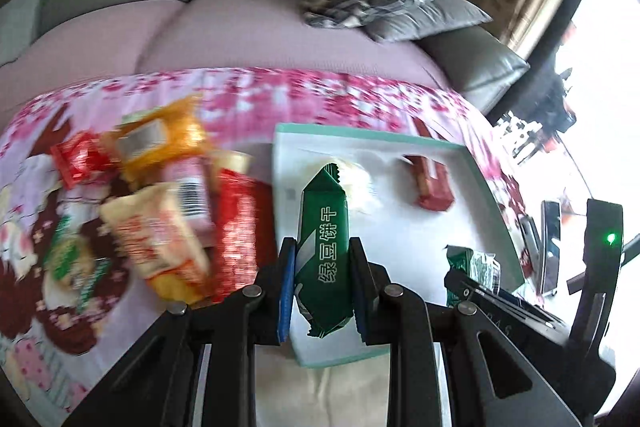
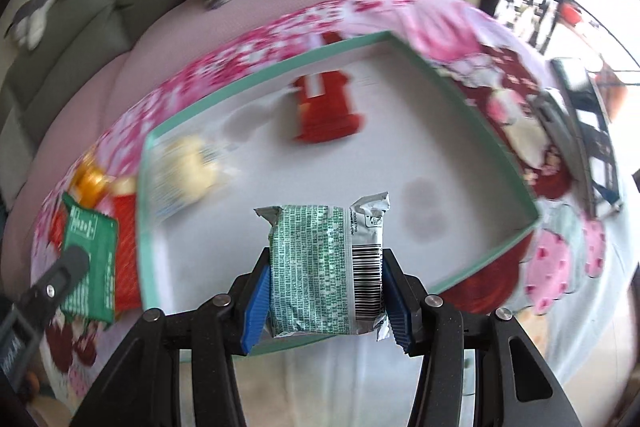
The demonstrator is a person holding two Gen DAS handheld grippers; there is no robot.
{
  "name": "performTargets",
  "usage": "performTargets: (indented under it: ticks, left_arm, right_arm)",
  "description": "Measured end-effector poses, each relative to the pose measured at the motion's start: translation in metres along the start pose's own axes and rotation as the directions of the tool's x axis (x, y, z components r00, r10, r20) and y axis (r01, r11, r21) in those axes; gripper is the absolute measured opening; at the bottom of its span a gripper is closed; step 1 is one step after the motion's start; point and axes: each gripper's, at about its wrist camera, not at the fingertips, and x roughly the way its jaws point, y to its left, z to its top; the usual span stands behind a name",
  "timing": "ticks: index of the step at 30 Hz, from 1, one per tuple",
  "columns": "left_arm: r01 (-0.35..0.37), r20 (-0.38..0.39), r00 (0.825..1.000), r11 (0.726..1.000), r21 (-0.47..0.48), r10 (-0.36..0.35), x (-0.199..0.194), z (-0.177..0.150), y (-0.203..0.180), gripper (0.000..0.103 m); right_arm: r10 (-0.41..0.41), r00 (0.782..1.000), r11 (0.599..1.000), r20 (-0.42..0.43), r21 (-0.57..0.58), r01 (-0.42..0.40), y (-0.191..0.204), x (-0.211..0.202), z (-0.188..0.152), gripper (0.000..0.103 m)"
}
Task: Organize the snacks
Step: 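Lower and release dark green packet with left tool while right tool releases its packet, then regrip the dark green packet in the tray with the left tool, then release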
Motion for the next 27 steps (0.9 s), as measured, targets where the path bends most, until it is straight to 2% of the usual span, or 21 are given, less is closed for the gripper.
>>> performTargets:
  ticks: [5,7,9,10,13,16,19,23,27]
  left_arm:
    - [0.057,-0.045,0.997,0.998,0.037,-0.055,0.024,-0.007,-0.019,0.026]
    - [0.066,-0.061,0.996,0.997,0.042,-0.064,0.033,-0.012,-0.022,0.028]
    - [0.053,-0.089,0.995,0.998,0.042,-0.049,0.039,-0.016,-0.021,0.041]
    - [0.035,-0.093,0.995,0.999,0.040,-0.031,0.040,-0.017,-0.020,0.054]
    - [0.002,-0.092,0.996,1.000,0.023,0.001,0.041,-0.016,-0.014,0.060]
    - [-0.044,-0.088,0.995,0.999,-0.005,0.043,0.037,-0.015,-0.003,0.079]
    - [-0.084,-0.091,0.993,0.996,-0.021,0.082,0.034,-0.012,0.007,0.081]
    - [-0.158,-0.103,0.983,0.987,-0.036,0.154,0.037,-0.012,0.019,0.083]
    - [-0.171,-0.105,0.981,0.984,-0.059,0.164,0.035,-0.012,0.026,0.083]
  right_arm:
    - [-0.033,0.999,0.998,0.004,0.050,0.033,-0.017,0.003,0.005,0.054]
    - [-0.028,1.000,0.998,0.005,0.062,0.028,-0.019,0.003,0.005,0.065]
    - [-0.024,1.000,0.998,0.002,0.063,0.024,-0.021,0.004,0.005,0.073]
    - [-0.022,1.000,0.998,0.000,0.064,0.022,-0.020,0.006,0.007,0.075]
    - [-0.007,1.000,0.998,-0.001,0.066,0.007,-0.021,0.007,0.006,0.086]
    - [0.006,1.000,0.998,-0.001,0.057,-0.006,-0.020,0.008,0.006,0.095]
    - [0.024,1.000,0.999,-0.001,0.041,-0.024,-0.017,0.008,0.007,0.103]
    - [0.040,0.999,0.999,-0.011,0.025,-0.039,-0.013,0.009,0.006,0.103]
    - [0.050,0.999,0.998,-0.015,0.024,-0.050,-0.012,0.009,0.005,0.103]
